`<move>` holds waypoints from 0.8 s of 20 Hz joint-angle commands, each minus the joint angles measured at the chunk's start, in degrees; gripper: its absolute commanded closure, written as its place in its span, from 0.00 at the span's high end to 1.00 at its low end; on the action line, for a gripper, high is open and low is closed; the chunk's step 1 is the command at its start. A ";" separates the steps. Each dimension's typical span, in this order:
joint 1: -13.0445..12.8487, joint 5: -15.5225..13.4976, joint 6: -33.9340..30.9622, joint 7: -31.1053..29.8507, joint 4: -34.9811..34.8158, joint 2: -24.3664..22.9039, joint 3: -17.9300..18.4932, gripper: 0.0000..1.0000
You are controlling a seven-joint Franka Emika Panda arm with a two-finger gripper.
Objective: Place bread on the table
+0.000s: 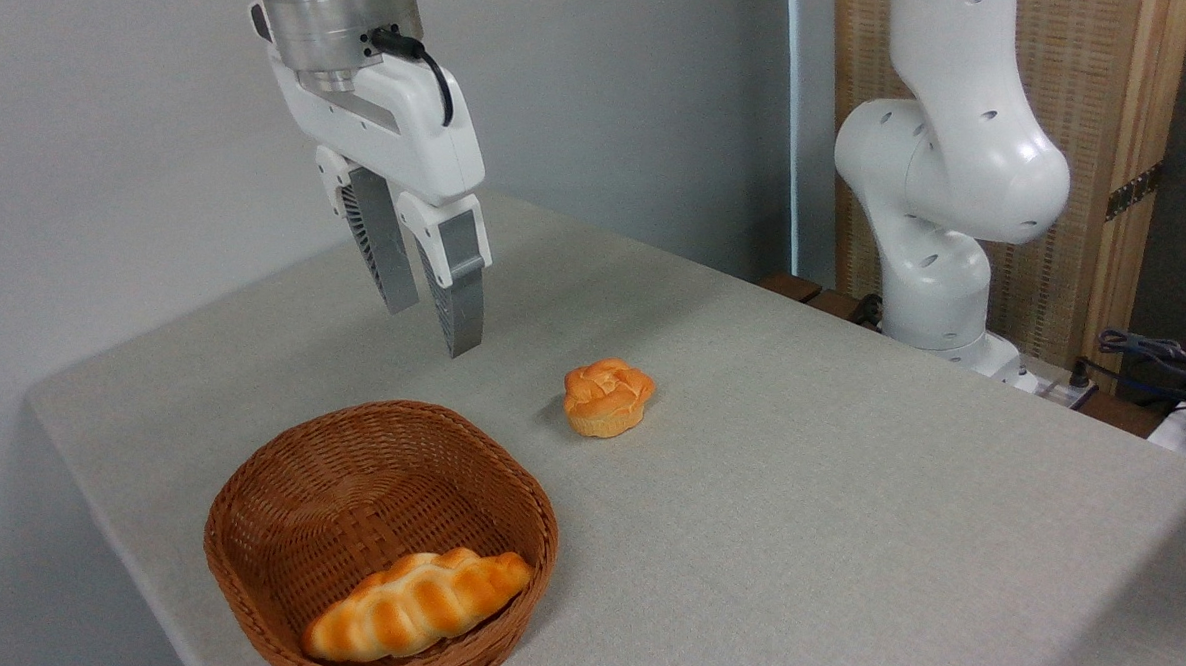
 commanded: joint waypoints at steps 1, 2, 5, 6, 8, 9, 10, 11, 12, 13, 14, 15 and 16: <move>0.10 1.15 -2.00 -0.68 1.00 -0.59 -0.52 1.00; 0.10 1.50 -2.95 -0.68 1.00 -0.77 -0.53 1.00; -0.07 1.51 -4.63 -0.16 1.00 -0.86 0.00 1.00; -0.07 1.51 -4.72 -0.50 1.00 -1.12 -0.17 1.00; -0.16 0.89 -4.72 -0.33 1.00 -1.38 0.09 1.00; -0.16 0.80 -4.72 -0.42 1.00 -1.82 0.00 1.00; -0.16 0.72 -4.63 -0.59 1.00 -1.82 -0.35 1.00; -0.16 0.72 -4.28 -0.60 1.00 -1.74 -0.44 1.00; -0.25 0.46 -4.19 -0.60 1.00 -1.82 -0.26 1.00; -0.25 0.19 -4.19 -0.60 1.00 -1.82 -0.26 1.00; -0.25 -0.07 -3.58 -0.60 1.00 -1.82 -0.26 1.00; -0.25 -0.25 -3.06 -0.60 0.91 -1.91 -0.26 1.00; -0.25 -0.42 -2.27 -0.68 0.91 -1.91 -0.17 1.00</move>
